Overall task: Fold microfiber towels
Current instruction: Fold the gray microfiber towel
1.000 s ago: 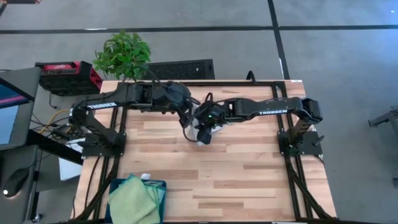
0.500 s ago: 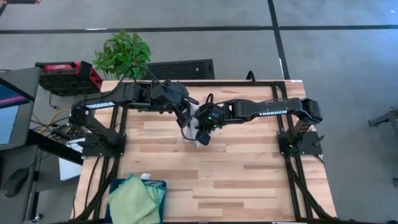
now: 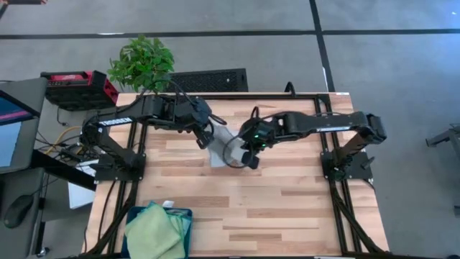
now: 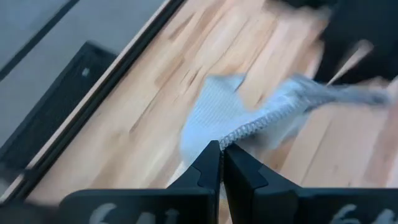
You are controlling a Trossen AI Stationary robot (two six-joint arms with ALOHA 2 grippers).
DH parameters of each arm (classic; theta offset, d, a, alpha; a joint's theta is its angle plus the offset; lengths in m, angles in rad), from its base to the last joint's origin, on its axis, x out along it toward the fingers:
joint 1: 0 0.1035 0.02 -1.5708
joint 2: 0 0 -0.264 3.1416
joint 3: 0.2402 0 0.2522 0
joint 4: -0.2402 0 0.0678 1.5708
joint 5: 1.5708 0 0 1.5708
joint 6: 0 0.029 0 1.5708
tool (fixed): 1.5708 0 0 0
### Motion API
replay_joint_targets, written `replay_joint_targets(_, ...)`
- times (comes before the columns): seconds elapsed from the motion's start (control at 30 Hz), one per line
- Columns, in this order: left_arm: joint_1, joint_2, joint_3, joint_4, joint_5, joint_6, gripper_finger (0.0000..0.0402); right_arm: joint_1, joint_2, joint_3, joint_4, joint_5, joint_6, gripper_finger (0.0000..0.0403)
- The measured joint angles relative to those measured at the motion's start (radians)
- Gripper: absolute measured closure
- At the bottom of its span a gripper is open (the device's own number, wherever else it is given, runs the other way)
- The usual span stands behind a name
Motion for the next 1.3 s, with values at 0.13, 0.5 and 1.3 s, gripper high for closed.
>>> replay_joint_targets(0.13, 0.0, 0.0, 0.0, -0.083, -0.006, -0.03, 0.0401, -0.015, -0.083, 0.0, -0.09, 0.008, -0.007, 0.0396)
replay_joint_targets(0.5, 0.049, 0.059, 0.0, -0.047, -0.133, 0.035, 0.0401, -0.223, -0.235, 0.002, -0.162, 0.151, -0.152, 0.0399)
replay_joint_targets(1.3, 0.221, 0.07, -0.001, 0.41, -0.081, 0.748, 0.0401, -0.398, -0.251, 0.267, -0.291, 0.354, -0.438, 0.0401)
